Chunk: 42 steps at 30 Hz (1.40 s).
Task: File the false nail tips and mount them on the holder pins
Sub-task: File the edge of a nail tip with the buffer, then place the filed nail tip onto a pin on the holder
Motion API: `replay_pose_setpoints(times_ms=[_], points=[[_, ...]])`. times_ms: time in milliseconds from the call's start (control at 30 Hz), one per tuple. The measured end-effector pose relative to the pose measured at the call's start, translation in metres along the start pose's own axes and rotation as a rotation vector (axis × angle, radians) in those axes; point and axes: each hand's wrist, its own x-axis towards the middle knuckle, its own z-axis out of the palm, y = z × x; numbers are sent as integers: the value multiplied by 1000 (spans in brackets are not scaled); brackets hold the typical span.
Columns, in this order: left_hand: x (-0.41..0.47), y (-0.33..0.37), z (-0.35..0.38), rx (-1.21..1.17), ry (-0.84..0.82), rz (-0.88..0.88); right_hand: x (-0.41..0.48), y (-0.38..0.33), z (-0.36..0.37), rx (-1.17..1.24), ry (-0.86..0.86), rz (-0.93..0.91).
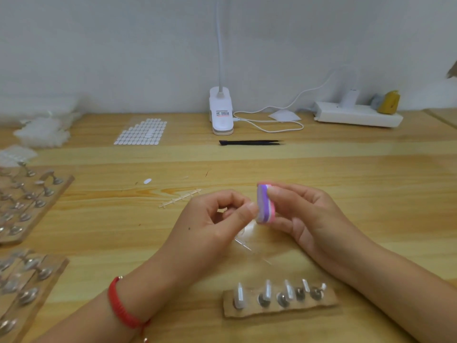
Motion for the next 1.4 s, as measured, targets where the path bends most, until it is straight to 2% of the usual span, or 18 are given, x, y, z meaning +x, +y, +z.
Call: replay_pose_setpoints(times_ms=[200,300,400,533,633,700,900,1000,1067,1167,1267,1400], points=[[0,0,-1,-10,37,10,1,2,0,-31,-36,-2],[-2,4,2,-13,-12,27,4,-1,-3,96,30,-16],[-1,8,0,-61,81,-12,2,-5,-5,156,63,24],[-2,9,-3,-104,137,-78,-4,-8,1,-14,-3,20],[-5,11,0,-144,110,-104,-10,-6,5,-241,-33,-69],[-6,12,2,-166,79,-108,-14,-5,7,-308,-26,-120],[-6,8,-2,-177,0,-120,-16,-9,6,-330,-41,-153],[-5,11,-6,-120,-106,-114,-15,-13,3,-302,-104,-73],[-4,13,-8,0,-129,-57,-14,-16,-1,-265,-188,53],[-5,11,-9,255,-90,159,-11,-17,-7,-258,-253,200],[-6,9,-11,475,-63,402,-8,-14,-9,-277,-274,216],[-6,12,-13,492,-46,456,-8,-13,-10,-278,-297,229]])
